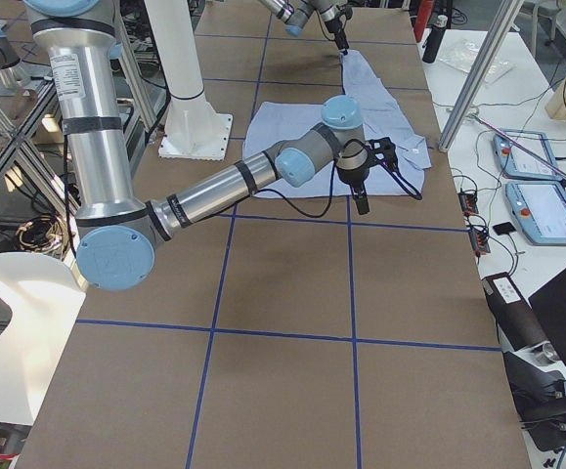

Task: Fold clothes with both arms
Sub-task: 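Lower the left gripper and grasp the cuff of the other sleeve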

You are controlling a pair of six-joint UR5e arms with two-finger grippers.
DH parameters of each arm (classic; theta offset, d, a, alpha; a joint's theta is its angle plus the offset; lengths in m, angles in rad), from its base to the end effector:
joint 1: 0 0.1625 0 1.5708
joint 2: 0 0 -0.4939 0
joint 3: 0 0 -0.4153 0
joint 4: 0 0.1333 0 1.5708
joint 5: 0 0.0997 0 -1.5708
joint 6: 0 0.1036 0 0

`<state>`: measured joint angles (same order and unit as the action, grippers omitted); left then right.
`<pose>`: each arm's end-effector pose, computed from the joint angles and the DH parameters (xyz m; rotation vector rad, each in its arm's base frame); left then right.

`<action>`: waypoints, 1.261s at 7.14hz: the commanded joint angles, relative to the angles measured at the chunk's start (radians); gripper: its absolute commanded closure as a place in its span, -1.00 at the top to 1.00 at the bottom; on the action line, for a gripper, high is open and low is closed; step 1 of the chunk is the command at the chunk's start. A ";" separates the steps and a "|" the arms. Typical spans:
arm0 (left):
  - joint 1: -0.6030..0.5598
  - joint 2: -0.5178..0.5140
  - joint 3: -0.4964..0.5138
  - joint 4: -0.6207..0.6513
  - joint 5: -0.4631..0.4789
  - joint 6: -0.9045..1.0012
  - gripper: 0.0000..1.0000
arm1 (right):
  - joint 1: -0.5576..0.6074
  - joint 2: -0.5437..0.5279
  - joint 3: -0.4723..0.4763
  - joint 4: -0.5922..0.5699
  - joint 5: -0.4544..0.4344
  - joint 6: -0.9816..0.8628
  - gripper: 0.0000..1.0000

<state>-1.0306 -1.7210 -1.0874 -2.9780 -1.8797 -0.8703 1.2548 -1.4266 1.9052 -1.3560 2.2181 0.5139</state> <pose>0.2216 -0.5675 0.7461 0.6302 0.9021 -0.1303 -0.1095 -0.5629 0.4598 0.3608 -0.8358 -0.0403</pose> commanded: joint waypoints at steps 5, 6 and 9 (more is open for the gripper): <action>0.006 0.011 -0.012 -0.003 -0.003 0.002 -1.00 | 0.000 0.000 0.003 0.000 0.000 0.009 1.00; 0.006 0.012 -0.031 -0.004 -0.010 0.004 -1.00 | 0.000 0.000 0.005 0.000 0.000 0.011 1.00; -0.008 -0.002 -0.150 0.084 -0.119 0.002 -1.00 | 0.000 0.000 0.003 0.000 0.000 0.012 1.00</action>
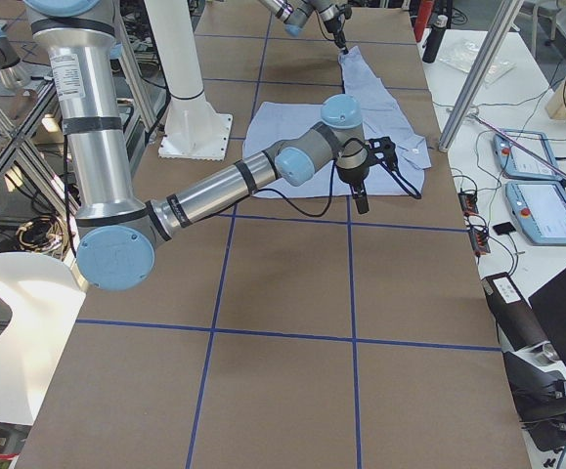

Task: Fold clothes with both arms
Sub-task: 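Lower the left gripper and grasp the cuff of the other sleeve, then carry the cuff with the left gripper across the shirt front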

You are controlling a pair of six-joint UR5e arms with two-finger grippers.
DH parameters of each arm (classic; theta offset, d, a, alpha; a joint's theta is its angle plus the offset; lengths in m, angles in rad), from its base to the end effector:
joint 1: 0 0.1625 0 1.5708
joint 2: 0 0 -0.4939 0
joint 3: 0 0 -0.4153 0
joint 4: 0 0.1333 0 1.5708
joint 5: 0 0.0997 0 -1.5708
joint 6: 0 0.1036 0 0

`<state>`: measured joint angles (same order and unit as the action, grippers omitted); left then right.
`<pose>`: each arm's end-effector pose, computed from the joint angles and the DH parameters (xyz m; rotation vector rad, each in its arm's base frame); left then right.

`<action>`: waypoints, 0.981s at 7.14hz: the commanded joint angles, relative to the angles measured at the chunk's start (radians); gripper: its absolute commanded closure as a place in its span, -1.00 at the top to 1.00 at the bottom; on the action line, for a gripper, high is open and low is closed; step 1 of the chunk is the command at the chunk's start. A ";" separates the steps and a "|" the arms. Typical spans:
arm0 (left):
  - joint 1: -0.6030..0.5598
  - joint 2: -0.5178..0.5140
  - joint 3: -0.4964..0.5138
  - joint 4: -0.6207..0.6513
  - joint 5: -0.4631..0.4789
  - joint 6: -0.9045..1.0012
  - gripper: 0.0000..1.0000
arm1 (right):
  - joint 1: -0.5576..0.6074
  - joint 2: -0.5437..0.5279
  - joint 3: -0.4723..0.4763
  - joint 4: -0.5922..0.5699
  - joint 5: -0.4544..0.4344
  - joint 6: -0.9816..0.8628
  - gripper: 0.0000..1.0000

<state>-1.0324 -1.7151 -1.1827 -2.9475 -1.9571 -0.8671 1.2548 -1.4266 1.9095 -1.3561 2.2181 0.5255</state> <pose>0.2284 -0.5662 0.7019 0.6297 0.9831 -0.0718 -0.1093 -0.5622 0.4577 0.3598 -0.8392 -0.0309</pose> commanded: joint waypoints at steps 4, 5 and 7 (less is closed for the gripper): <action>0.006 -0.221 -0.288 0.558 0.012 -0.053 -1.00 | 0.000 -0.002 -0.007 0.000 0.000 0.002 1.00; 0.076 -0.320 -0.285 0.670 0.053 -0.128 -1.00 | 0.000 -0.002 -0.006 0.000 0.000 0.002 1.00; 0.220 -0.511 -0.275 0.856 0.138 -0.298 -1.00 | 0.000 -0.005 -0.007 0.000 0.000 0.002 1.00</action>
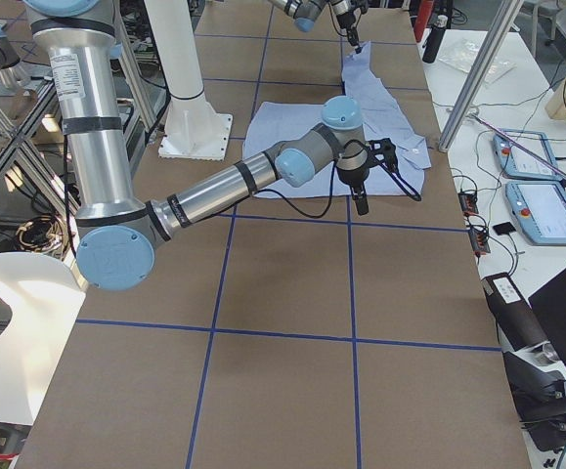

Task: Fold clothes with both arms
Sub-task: 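Carry the cuff with the left gripper across the shirt front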

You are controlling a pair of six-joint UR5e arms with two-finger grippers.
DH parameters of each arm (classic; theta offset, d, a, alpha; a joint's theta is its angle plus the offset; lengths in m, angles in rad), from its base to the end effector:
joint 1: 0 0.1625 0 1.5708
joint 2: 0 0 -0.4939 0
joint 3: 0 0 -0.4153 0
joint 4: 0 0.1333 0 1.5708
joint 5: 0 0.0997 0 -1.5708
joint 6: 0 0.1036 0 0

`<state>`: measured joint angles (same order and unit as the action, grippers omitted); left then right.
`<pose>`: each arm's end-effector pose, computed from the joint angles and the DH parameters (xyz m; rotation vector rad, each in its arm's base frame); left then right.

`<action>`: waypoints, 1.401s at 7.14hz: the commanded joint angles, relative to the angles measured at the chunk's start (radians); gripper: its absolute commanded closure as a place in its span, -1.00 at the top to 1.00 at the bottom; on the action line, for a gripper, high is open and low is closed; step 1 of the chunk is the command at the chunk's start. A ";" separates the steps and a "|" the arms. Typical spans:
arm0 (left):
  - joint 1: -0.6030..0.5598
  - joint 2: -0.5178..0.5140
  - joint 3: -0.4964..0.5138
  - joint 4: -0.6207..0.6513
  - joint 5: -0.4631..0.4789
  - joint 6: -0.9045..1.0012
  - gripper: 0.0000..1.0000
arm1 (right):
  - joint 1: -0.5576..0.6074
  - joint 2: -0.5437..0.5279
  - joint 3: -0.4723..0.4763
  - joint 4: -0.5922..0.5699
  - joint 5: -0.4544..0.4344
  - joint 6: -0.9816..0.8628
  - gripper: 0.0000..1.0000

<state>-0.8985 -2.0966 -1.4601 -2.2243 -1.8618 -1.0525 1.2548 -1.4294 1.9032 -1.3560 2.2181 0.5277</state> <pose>0.3941 -0.6614 0.3826 0.4909 0.9769 -0.1862 -0.1094 -0.5625 0.4624 0.3507 -0.8367 -0.0258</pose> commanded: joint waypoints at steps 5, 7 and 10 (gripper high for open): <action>0.226 -0.495 0.257 0.216 0.142 -0.292 -1.00 | 0.000 -0.009 0.001 0.000 0.000 0.002 1.00; 0.266 -0.549 0.323 0.212 0.179 -0.310 -1.00 | 0.000 -0.009 -0.001 0.000 0.000 0.000 1.00; 0.329 -0.588 0.368 0.209 0.236 -0.327 -1.00 | 0.000 -0.011 -0.003 0.000 0.000 0.000 1.00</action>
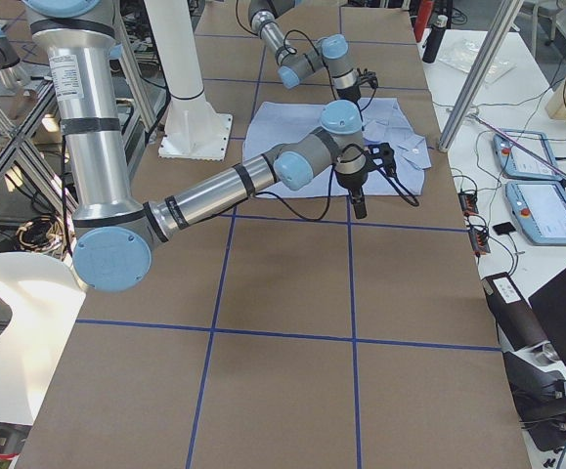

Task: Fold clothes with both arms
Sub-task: 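Carry the cuff with the left gripper across the shirt front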

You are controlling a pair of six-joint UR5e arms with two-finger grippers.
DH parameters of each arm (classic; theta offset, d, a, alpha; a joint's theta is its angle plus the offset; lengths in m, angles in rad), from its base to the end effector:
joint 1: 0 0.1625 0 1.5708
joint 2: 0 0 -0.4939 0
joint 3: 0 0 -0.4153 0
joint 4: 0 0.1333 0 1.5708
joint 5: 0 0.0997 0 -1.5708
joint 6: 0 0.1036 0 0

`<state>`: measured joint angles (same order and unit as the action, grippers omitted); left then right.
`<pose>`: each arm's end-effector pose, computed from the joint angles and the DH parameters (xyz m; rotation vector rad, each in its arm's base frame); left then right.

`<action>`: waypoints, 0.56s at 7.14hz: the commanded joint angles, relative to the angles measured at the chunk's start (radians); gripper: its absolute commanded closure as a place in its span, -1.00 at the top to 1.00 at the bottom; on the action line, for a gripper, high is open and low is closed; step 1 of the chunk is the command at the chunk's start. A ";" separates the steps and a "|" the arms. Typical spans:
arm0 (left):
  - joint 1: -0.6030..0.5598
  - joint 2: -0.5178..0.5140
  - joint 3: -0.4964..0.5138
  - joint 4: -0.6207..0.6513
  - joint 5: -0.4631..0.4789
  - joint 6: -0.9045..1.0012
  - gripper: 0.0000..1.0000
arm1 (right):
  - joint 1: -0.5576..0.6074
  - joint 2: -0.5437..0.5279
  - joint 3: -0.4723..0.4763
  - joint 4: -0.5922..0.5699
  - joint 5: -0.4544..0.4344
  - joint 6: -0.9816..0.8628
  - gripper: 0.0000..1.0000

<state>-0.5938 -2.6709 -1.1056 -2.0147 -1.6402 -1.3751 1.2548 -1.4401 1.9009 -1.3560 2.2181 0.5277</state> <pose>0.6859 -0.6152 0.1011 0.3587 1.0244 -0.3210 -0.1085 -0.5598 0.4697 0.3389 -0.8326 -0.0213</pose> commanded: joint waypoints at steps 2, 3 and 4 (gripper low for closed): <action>0.041 -0.047 0.056 -0.001 0.026 -0.004 -1.00 | 0.000 0.000 -0.002 0.000 0.000 0.000 1.00; 0.049 -0.062 0.078 -0.003 0.040 -0.005 -1.00 | 0.000 0.000 -0.002 0.000 0.000 0.000 1.00; 0.054 -0.076 0.092 -0.004 0.042 -0.005 -1.00 | 0.000 0.000 -0.002 0.000 0.000 0.001 1.00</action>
<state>-0.5478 -2.7283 -1.0359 -2.0170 -1.6062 -1.3800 1.2548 -1.4404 1.8991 -1.3561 2.2181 0.5280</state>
